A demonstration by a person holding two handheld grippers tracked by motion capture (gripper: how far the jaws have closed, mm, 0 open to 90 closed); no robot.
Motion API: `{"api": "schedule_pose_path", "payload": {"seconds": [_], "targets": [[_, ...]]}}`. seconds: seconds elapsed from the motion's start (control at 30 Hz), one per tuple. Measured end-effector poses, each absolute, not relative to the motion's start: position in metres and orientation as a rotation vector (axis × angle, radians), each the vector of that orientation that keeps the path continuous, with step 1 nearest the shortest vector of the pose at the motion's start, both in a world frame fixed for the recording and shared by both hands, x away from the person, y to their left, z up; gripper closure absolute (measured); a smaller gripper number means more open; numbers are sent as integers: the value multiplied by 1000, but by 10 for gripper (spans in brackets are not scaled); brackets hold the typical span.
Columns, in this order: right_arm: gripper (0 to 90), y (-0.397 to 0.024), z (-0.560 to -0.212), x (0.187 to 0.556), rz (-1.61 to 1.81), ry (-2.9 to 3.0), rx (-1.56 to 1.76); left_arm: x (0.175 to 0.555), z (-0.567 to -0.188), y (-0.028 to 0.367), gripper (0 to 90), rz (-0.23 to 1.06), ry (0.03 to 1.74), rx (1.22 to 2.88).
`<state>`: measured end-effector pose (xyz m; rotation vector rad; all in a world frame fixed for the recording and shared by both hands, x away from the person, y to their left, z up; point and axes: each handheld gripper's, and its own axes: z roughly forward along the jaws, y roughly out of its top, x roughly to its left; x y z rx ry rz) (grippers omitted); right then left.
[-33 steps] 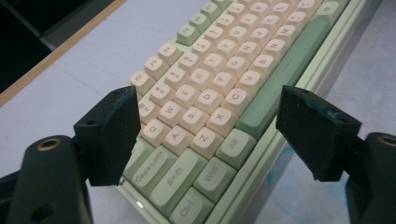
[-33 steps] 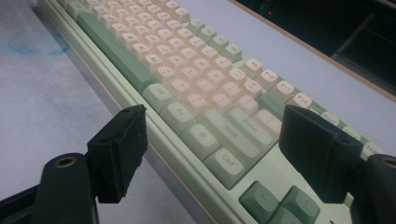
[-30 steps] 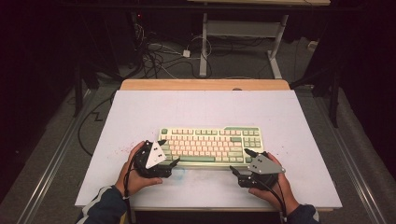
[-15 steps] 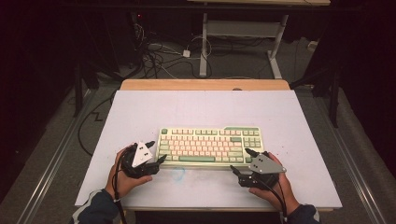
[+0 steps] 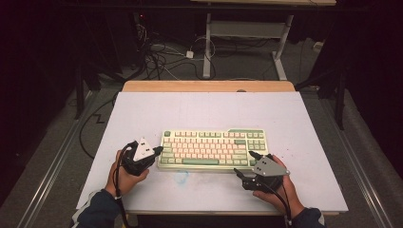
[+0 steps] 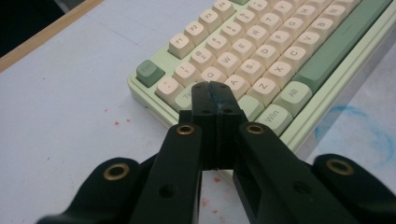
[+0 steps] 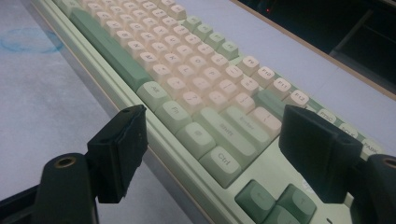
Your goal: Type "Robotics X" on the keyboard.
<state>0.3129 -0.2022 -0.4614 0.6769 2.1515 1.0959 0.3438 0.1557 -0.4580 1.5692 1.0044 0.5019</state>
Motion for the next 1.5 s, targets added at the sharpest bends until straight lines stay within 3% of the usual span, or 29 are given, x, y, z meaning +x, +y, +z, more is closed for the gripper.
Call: {"api": "schedule_pose_path", "payload": {"seconds": [0.67,1.5], "targets": [[245,-200,-465,314,1080,2171,673,372,-461,104,858,405,996,1687],[244,-199,-467,315,1065,2192,668,370,-467,95,868,429,977,1725]]}}
